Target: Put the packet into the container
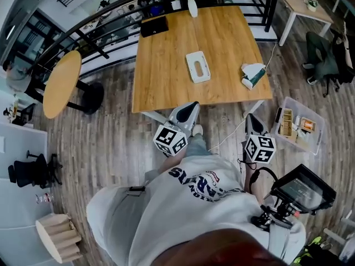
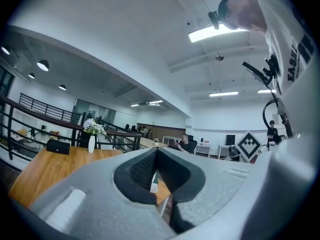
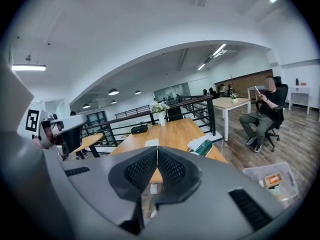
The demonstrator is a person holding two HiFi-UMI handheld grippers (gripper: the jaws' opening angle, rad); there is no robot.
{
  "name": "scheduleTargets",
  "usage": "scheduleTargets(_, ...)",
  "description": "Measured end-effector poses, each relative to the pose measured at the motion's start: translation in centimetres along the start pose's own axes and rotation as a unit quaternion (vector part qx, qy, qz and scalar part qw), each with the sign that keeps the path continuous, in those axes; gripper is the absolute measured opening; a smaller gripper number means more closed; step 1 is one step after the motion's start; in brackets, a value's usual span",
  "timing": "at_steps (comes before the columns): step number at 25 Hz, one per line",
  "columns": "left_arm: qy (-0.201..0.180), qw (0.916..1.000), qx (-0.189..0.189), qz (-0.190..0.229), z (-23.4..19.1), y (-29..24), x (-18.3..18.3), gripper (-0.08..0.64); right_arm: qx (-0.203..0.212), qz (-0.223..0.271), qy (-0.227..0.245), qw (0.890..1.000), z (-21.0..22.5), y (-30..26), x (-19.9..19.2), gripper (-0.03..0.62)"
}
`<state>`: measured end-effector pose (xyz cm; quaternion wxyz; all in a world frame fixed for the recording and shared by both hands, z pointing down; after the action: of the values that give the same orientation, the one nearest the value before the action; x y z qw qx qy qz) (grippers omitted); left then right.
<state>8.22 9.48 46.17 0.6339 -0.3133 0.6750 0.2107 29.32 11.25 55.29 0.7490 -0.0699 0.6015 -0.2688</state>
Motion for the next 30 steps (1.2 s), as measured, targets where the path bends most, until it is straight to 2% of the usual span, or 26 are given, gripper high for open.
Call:
scheduleTargets(4,0.013,0.9997,-0.022,0.005,-0.1,-1.9,-0.1,-0.003,-0.031,0.004,-0.006,1.000,1.9,0.4,0.5,0.009)
scheduleTargets(9,0.028,0.9991,-0.031,0.000,-2.3,-3.1,-1.7,-0.003,-0.040,-0.005,0.001,0.999,2.1,-1.8,0.6,0.009)
scheduleTargets(20,0.028,0.9995,0.000,0.011,-11.2,-4.0,-0.6,-0.003,-0.007,-0.015,0.043,0.999,-3.2,-9.9,5.0,0.009)
scheduleTargets(30,0.030,0.9992,-0.002,0.026,-21.3,-6.1,2.4,-0.003,0.014,-0.020,0.081,0.996,-9.2,-19.0,11.9,0.009)
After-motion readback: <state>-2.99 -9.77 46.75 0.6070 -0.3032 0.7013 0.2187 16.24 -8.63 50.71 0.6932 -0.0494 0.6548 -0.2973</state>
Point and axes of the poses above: the fingertips, and each gripper's own axes: y backward along the fingers, z to its right, x out of its top, the point moved 1 cm from there along y, backward along the fingers, and after that the axes turned 5 degrees about -z, right-handed, at the moved point
